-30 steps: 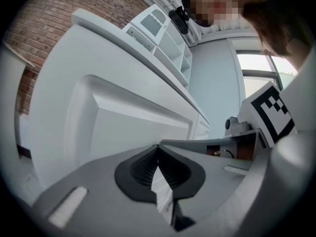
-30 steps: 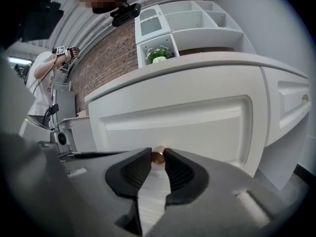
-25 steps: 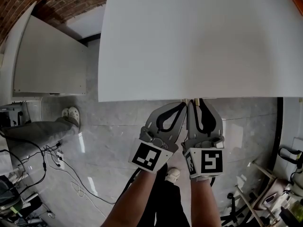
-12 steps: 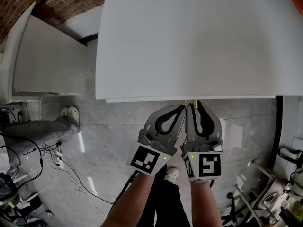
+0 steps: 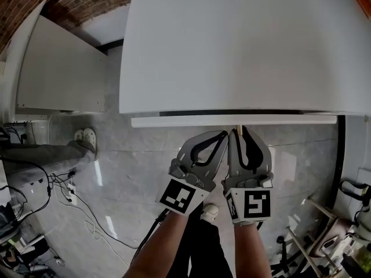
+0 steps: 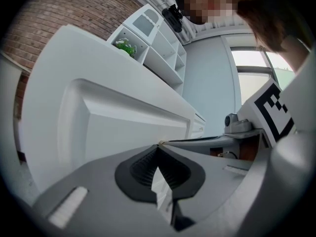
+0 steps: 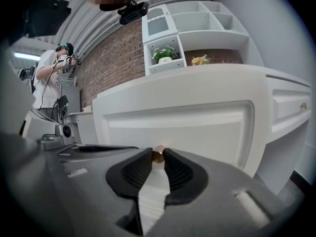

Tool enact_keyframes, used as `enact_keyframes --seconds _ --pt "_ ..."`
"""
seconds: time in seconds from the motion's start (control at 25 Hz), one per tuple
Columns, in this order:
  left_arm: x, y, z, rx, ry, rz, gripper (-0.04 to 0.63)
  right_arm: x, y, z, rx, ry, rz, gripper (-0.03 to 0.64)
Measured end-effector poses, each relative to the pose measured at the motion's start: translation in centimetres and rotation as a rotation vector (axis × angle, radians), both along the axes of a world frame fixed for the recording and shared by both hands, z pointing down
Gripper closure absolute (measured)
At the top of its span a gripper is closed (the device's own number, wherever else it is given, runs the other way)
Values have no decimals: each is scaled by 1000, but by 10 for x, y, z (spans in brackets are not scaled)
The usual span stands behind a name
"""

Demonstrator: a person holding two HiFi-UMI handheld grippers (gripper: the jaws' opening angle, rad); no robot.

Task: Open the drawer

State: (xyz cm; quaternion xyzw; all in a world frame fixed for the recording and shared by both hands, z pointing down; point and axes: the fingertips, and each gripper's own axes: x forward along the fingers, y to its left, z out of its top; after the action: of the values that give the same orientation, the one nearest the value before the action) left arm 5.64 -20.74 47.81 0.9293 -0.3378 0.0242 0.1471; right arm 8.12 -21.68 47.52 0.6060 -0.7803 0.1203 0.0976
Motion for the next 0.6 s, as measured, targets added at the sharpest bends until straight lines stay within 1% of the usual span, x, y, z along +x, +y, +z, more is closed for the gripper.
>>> enact_keyframes --seconds 0.36,0.6 --pt "-1 11 -1 -1 4 28 598 -3 11 0 1 10 -8 541" --pt "0 21 -2 0 1 30 598 -2 21 -1 2 10 -13 541"
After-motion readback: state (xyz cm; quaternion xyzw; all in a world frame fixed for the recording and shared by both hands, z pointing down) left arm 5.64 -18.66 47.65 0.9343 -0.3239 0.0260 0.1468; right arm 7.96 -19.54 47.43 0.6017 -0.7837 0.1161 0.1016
